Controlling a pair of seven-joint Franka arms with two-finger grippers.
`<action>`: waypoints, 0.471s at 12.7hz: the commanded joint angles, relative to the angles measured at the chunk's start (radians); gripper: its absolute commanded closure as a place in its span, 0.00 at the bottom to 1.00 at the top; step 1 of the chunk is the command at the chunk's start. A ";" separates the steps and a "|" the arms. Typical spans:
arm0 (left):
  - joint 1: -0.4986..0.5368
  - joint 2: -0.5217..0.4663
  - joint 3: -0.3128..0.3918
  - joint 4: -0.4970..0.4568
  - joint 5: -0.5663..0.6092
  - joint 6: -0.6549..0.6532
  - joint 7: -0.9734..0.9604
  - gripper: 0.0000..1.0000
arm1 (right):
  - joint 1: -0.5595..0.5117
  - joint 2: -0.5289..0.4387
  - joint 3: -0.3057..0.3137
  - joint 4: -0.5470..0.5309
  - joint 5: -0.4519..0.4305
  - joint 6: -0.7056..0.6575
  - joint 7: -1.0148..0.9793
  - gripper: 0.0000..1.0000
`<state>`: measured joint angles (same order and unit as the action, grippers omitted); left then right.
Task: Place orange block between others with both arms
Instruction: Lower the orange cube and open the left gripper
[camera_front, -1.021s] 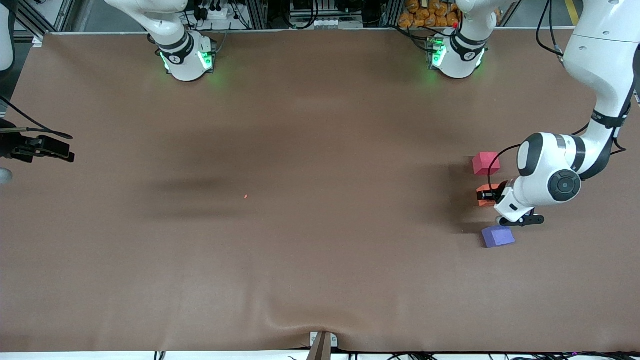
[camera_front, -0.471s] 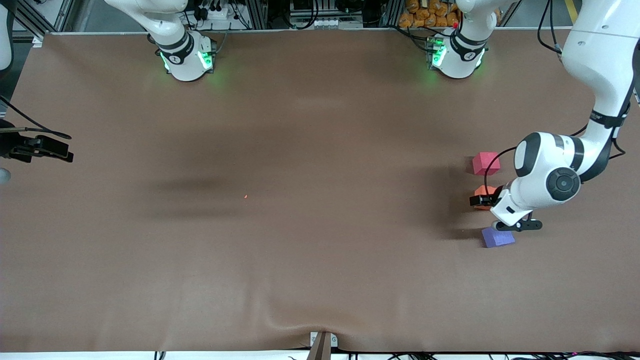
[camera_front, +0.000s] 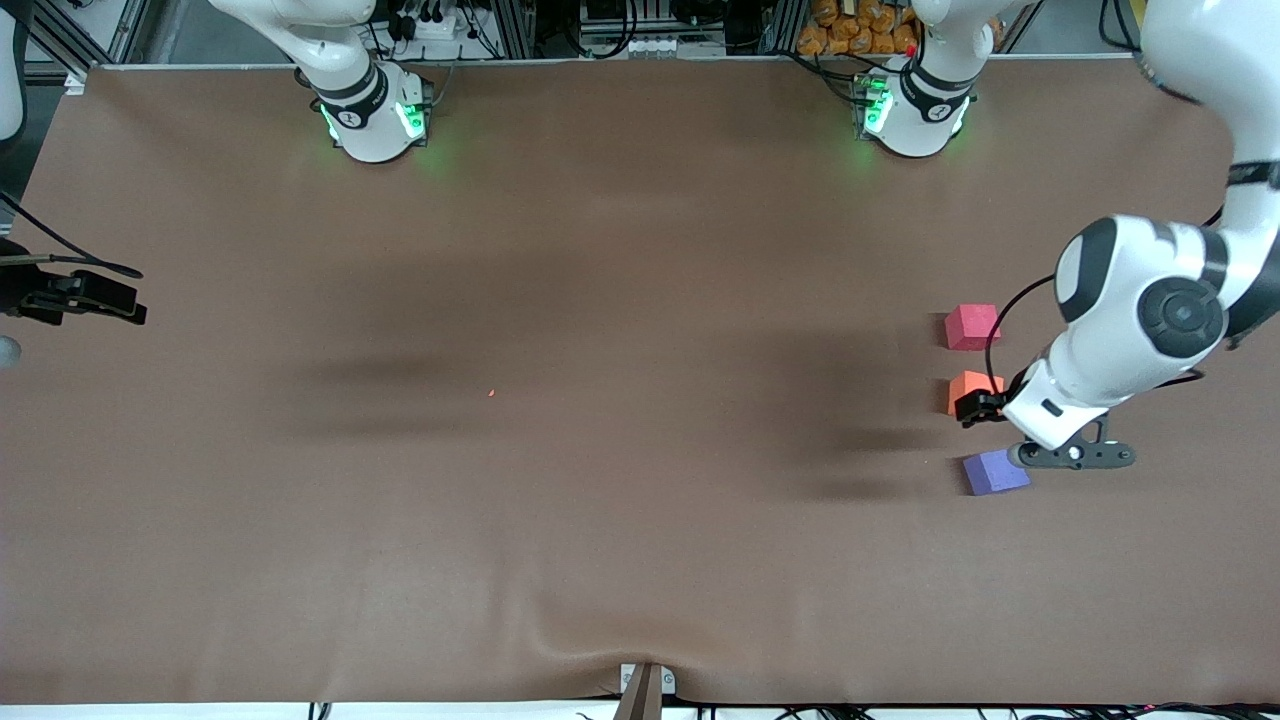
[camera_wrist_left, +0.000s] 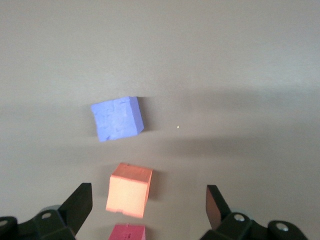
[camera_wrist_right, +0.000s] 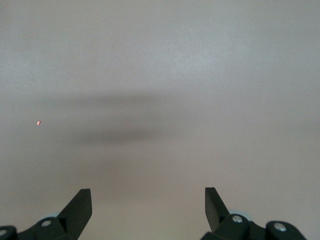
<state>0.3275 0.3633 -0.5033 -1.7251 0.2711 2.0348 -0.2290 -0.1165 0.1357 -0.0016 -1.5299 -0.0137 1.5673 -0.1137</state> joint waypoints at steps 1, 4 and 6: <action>0.016 -0.023 -0.035 0.126 0.002 -0.187 0.011 0.00 | -0.020 0.004 0.012 0.016 0.011 -0.012 -0.015 0.00; 0.018 -0.124 -0.050 0.145 -0.032 -0.281 0.019 0.00 | -0.020 0.004 0.012 0.016 0.011 -0.012 -0.015 0.00; 0.040 -0.179 -0.047 0.148 -0.097 -0.323 0.080 0.00 | -0.020 0.002 0.012 0.016 0.009 -0.012 -0.015 0.00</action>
<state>0.3310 0.2470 -0.5401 -1.5688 0.2278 1.7539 -0.2128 -0.1165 0.1358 -0.0016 -1.5292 -0.0137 1.5671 -0.1137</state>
